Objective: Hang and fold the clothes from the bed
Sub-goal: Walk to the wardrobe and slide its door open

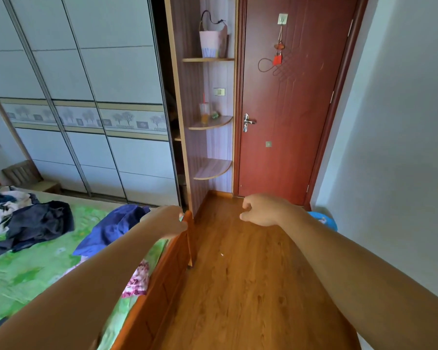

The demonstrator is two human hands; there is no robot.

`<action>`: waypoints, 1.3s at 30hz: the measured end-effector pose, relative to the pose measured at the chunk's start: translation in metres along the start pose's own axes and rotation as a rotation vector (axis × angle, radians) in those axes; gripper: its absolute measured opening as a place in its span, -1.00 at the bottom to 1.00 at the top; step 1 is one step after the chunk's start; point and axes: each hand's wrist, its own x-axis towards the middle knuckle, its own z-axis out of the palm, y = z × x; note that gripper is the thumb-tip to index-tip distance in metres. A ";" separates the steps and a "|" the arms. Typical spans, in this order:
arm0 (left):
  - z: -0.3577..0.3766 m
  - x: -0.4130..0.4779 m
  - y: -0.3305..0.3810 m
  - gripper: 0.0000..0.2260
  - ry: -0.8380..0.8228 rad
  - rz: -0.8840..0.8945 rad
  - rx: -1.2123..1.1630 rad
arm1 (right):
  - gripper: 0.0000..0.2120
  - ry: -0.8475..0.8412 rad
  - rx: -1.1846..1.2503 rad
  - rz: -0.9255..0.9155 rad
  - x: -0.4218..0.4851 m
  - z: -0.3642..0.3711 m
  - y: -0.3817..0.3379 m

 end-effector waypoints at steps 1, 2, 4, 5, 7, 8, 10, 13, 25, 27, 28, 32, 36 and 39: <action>-0.001 0.018 -0.001 -0.61 -0.003 -0.002 0.002 | -0.56 -0.005 0.001 0.007 0.016 -0.003 0.004; 0.000 0.037 -0.001 -0.60 -0.005 -0.005 0.001 | -0.56 -0.009 0.002 0.011 0.032 -0.005 0.009; 0.000 0.072 0.004 -0.60 -0.012 -0.002 -0.011 | -0.57 -0.024 0.001 0.011 0.067 -0.007 0.021; 0.001 0.091 0.006 -0.62 -0.015 -0.005 -0.019 | -0.56 -0.033 -0.002 0.009 0.086 -0.006 0.028; 0.005 0.131 0.013 -0.64 -0.017 -0.018 -0.033 | -0.55 -0.052 -0.014 -0.002 0.124 -0.007 0.046; 0.007 0.153 0.016 -0.62 -0.009 -0.023 -0.038 | -0.55 -0.059 -0.016 -0.010 0.144 -0.008 0.056; 0.009 0.197 0.024 -0.59 0.006 -0.032 -0.044 | -0.55 -0.067 0.007 -0.029 0.184 -0.013 0.078; 0.008 0.262 0.042 -0.57 0.026 -0.076 -0.061 | -0.55 -0.078 0.024 -0.068 0.246 -0.029 0.113; -0.028 0.468 0.057 -0.59 0.004 -0.228 -0.060 | -0.58 -0.105 -0.024 -0.192 0.478 -0.100 0.177; -0.031 0.500 0.045 -0.59 0.000 -0.235 -0.059 | -0.53 -0.116 -0.024 -0.211 0.517 -0.102 0.176; -0.030 0.516 0.038 -0.59 -0.006 -0.243 -0.058 | -0.51 -0.126 -0.027 -0.224 0.536 -0.103 0.173; -0.028 0.585 -0.005 -0.59 -0.015 -0.290 -0.093 | -0.58 -0.145 -0.034 -0.252 0.626 -0.102 0.153; -0.039 0.658 -0.056 -0.57 0.004 -0.328 -0.152 | -0.61 -0.165 -0.045 -0.293 0.725 -0.104 0.119; -0.051 0.707 -0.098 -0.55 -0.005 -0.371 -0.164 | -0.56 -0.181 -0.066 -0.331 0.793 -0.113 0.088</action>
